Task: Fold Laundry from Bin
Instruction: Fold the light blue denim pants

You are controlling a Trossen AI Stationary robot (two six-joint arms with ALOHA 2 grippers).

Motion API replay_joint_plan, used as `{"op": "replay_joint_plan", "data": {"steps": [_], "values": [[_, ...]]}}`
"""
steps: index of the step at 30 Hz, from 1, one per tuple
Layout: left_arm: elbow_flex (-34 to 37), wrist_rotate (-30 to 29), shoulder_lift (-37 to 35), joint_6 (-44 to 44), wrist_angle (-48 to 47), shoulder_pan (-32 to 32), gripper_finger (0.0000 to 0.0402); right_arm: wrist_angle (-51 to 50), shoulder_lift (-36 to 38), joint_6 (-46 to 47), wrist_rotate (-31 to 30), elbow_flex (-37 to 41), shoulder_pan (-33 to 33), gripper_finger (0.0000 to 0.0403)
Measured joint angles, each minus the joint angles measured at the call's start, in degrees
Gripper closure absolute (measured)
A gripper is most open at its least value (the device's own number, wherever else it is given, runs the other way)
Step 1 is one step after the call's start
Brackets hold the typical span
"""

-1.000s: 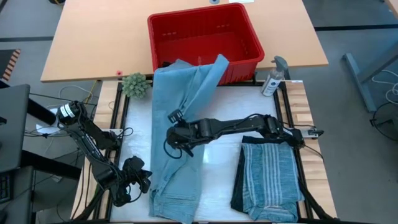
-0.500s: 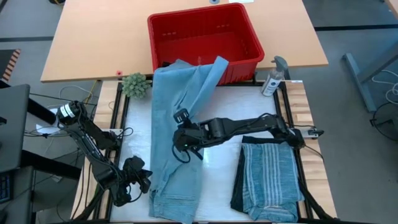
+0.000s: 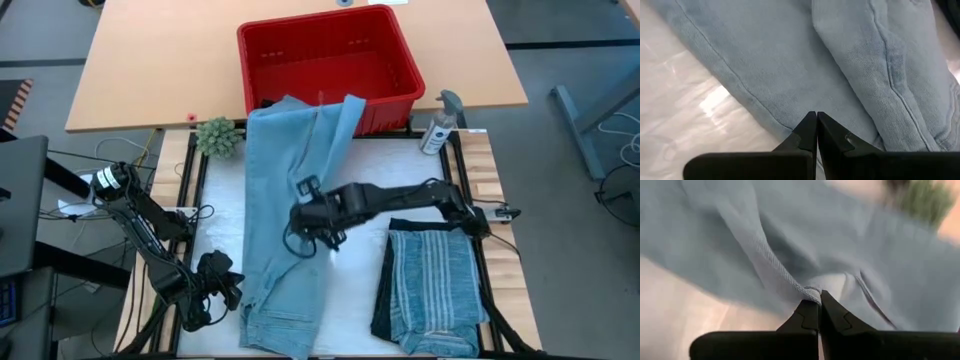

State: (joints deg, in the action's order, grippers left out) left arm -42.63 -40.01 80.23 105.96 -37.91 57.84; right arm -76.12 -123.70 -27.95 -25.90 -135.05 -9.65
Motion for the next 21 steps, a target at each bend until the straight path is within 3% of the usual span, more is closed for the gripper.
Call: {"op": "replay_joint_plan", "data": {"steps": [4, 11, 14, 17, 21], "values": [[0.0, 0.1, 0.0, -0.2, 0.0, 0.0, 0.0401, 0.7, -0.2, -2.3, 0.4, 0.0, -2.2, 0.0382], [0.0, 0.1, 0.0, 0.4, 0.1, 0.0, 0.0401, -13.9, -0.2, 13.0, 4.5, 0.1, -1.9, 0.0382], [0.0, 0.1, 0.0, 0.4, 0.0, 0.0, 0.0401, -6.7, 1.2, 9.7, 8.8, 0.1, -2.7, 0.0382], [0.0, 0.1, 0.0, 0.4, 0.0, 0.0, 0.0401, 2.3, 1.7, 4.1, 9.0, -0.1, -3.6, 0.0382], [0.0, 0.0, 0.0, 1.3, 0.1, 0.0, 0.0401, 7.0, -0.2, 2.9, 10.1, 0.0, -1.2, 0.0382]]}}
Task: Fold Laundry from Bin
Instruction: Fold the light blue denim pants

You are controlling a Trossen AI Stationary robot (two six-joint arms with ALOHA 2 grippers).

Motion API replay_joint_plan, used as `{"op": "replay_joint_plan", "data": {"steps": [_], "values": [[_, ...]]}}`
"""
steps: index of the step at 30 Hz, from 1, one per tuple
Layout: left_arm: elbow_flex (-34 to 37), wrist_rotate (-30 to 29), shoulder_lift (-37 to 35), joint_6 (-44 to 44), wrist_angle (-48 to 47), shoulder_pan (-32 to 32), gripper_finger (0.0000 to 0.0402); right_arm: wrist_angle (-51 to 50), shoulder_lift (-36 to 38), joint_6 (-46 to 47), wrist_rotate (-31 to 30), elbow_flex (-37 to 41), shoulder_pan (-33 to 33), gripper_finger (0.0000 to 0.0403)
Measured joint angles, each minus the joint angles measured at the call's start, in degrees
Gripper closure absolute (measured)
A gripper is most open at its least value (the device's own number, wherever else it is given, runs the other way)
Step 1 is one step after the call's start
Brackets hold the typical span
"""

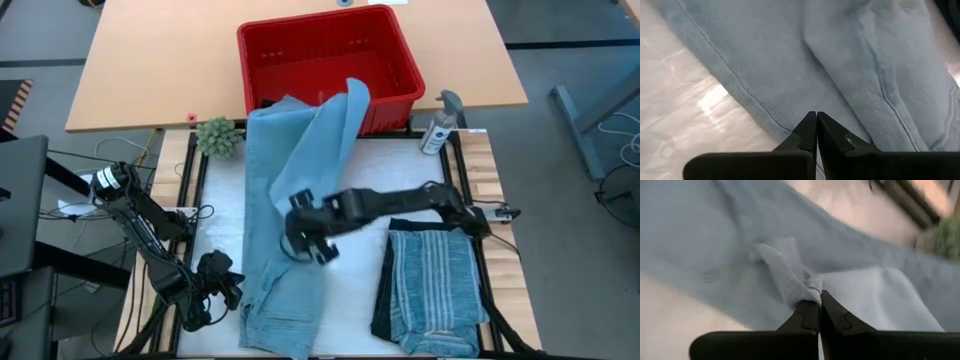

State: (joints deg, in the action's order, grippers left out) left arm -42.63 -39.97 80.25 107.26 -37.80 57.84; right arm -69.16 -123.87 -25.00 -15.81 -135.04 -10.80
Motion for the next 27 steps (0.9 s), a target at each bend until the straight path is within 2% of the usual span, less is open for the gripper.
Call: {"op": "replay_joint_plan", "data": {"steps": [7, 10, 13, 16, 19, 22, 27], "values": [[0.0, 0.0, 0.0, 1.0, 1.7, 0.0, 0.0401, -3.8, -2.1, 8.7, -0.9, 0.2, 5.1, 0.0382], [0.0, -2.1, 0.0, 0.0, 6.1, 0.0, 0.0401, 0.6, -1.7, 7.5, -0.4, 0.1, 4.8, 0.0382], [-1.2, -7.2, 0.0, -8.8, 15.4, 0.0, 0.0401, 4.6, -1.4, 4.6, 0.6, 0.1, 4.5, 0.0382], [-4.5, -8.2, 0.0, -17.9, 19.9, -0.9, 0.0401, 3.6, -1.3, 4.6, 0.9, 0.2, 5.3, 0.0382], [-6.2, -7.8, 0.1, -21.3, 18.6, -2.9, 0.0401, 2.2, -1.9, 5.9, 0.9, 0.3, 6.2, 0.0382], [-7.4, -4.2, 1.5, -27.9, 16.5, -6.3, 0.0402, 2.1, -1.9, 6.5, 1.0, 0.3, 6.9, 0.0382], [-9.4, 3.6, 4.2, -31.2, 3.1, -13.8, 0.0401, 1.7, -1.9, 6.5, 1.0, 0.3, 6.8, 0.0382]]}}
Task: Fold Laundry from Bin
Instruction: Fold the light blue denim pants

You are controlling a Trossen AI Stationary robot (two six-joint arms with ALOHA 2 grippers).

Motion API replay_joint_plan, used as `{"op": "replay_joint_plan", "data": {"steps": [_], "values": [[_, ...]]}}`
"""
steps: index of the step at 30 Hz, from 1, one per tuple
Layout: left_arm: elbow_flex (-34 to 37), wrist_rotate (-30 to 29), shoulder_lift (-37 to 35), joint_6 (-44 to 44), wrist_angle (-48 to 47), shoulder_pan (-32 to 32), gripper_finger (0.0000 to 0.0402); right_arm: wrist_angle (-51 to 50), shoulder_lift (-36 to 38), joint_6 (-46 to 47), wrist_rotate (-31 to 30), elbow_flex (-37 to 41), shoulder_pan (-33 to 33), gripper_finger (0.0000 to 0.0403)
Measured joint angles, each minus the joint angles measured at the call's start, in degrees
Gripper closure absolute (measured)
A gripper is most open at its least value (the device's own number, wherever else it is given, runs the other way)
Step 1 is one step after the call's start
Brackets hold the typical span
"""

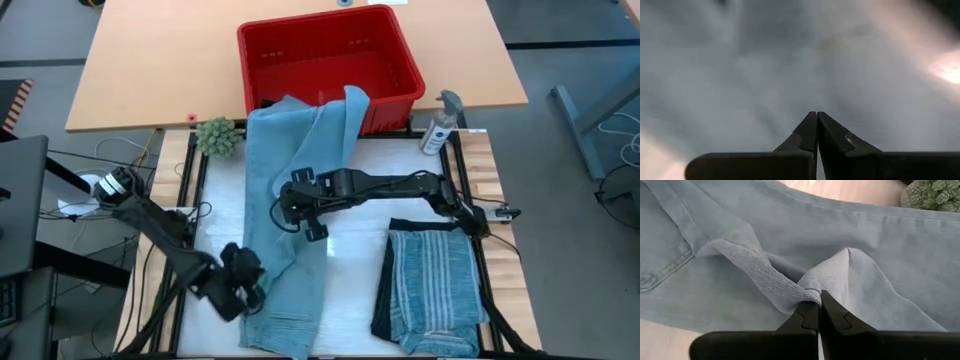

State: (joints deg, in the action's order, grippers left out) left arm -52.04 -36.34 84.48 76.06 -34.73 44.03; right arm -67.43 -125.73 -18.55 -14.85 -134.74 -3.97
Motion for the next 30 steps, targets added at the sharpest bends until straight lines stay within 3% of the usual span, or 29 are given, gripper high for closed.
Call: {"op": "replay_joint_plan", "data": {"steps": [3, 6, 11, 15, 19, 21, 24, 30], "values": [[0.0, 4.9, 0.1, -5.5, -4.6, -4.3, 0.0401, -0.5, 0.0, -0.9, 0.0, 0.0, 0.0, 0.0382], [0.0, 12.0, -0.8, -15.8, -2.8, -7.7, 0.0394, -0.9, 0.0, -0.9, 0.0, 0.0, 0.0, 0.0382], [0.0, 22.4, -1.4, -25.6, 2.4, -11.7, 0.0335, -1.1, 0.0, -0.9, 0.0, 0.0, 0.4, 0.0382], [0.0, 22.8, -1.4, -28.4, 3.2, -13.1, 0.0263, -1.2, 0.0, -1.0, 0.0, 0.0, 0.8, 0.0382], [-1.1, 26.9, -1.7, -29.1, 2.5, -14.9, 0.019, -1.3, 0.0, -1.2, 0.0, 0.0, 1.3, 0.0382], [-1.7, 25.3, -1.8, -29.0, 2.1, -15.1, 0.0164, -1.2, 0.0, -1.2, 0.0, 0.0, 1.5, 0.0382], [-1.8, 21.7, -1.8, -28.8, 2.0, -15.1, 0.0141, -1.1, 0.0, -1.1, 0.0, 0.0, 2.0, 0.0382], [-1.9, 18.2, -0.5, -29.5, 1.2, -15.1, 0.0137, -1.1, 0.0, -1.1, 1.5, 0.0, 3.0, 0.0382]]}}
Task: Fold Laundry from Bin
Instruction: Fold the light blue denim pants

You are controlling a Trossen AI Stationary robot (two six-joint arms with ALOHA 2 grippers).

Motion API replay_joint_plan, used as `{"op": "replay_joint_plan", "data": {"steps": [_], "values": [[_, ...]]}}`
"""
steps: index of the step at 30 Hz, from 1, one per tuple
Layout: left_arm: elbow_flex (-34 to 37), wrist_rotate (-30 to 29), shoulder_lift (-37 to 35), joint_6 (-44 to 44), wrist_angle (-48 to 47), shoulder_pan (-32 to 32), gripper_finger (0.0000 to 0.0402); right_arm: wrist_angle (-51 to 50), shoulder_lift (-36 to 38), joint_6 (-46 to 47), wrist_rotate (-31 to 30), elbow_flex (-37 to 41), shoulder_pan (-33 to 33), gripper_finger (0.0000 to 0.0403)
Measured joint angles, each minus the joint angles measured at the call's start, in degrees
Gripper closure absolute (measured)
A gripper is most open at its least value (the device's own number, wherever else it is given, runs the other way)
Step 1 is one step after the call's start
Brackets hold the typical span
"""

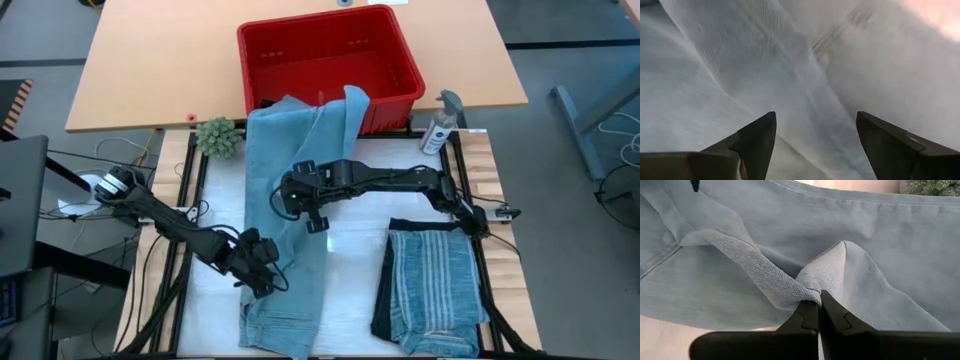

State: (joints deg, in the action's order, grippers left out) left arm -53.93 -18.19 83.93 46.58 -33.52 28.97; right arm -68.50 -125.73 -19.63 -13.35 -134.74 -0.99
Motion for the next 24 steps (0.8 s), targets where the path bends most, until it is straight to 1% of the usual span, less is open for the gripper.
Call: {"op": "replay_joint_plan", "data": {"steps": [3, 6, 9, 12, 15, 17, 18, 20, 22, 24], "values": [[-0.2, 0.6, 1.9, -1.2, 0.0, 0.0, 0.0136, 0.2, 0.0, 0.1, 0.2, 0.0, 0.3, 0.0382], [-2.7, 0.9, 4.3, -2.4, -1.1, 0.0, 0.0136, 0.2, 0.0, 0.1, 0.3, 0.0, 0.7, 0.0382], [-6.4, -1.5, 7.8, -3.4, -5.8, 0.0, 0.0136, 0.2, 0.0, 0.1, 1.0, 0.0, 0.8, 0.0382], [-9.7, -1.6, 11.5, -7.2, -8.3, 0.0, 0.0136, 0.2, 0.0, 0.1, 1.5, 0.0, 0.8, 0.0382], [-12.3, -1.6, 14.7, -7.5, -11.2, 0.0, 0.0137, 0.2, 0.0, 0.2, 1.5, 0.0, 0.8, 0.0382], [-13.1, -1.9, 16.0, -6.6, -12.3, 0.0, 0.0145, 0.2, 0.0, 0.2, 1.5, 0.0, 0.8, 0.0382], [-13.3, -2.2, 16.4, -5.5, -12.9, 0.0, 0.0154, 0.2, 0.0, 0.3, 1.5, 0.0, 0.8, 0.0382], [-13.9, -2.7, 16.4, -3.4, -14.7, 0.0, 0.0184, 0.1, 0.0, 0.3, 1.5, 0.0, 0.8, 0.0382], [-15.2, -3.3, 16.4, -1.6, -17.1, 0.4, 0.0229, -0.1, 0.0, 0.3, 1.5, 0.0, 0.8, 0.0382], [-16.8, -4.7, 16.1, -0.5, -19.9, 1.2, 0.0284, -0.1, 0.0, 0.3, 1.5, 0.0, 0.8, 0.0382]]}}
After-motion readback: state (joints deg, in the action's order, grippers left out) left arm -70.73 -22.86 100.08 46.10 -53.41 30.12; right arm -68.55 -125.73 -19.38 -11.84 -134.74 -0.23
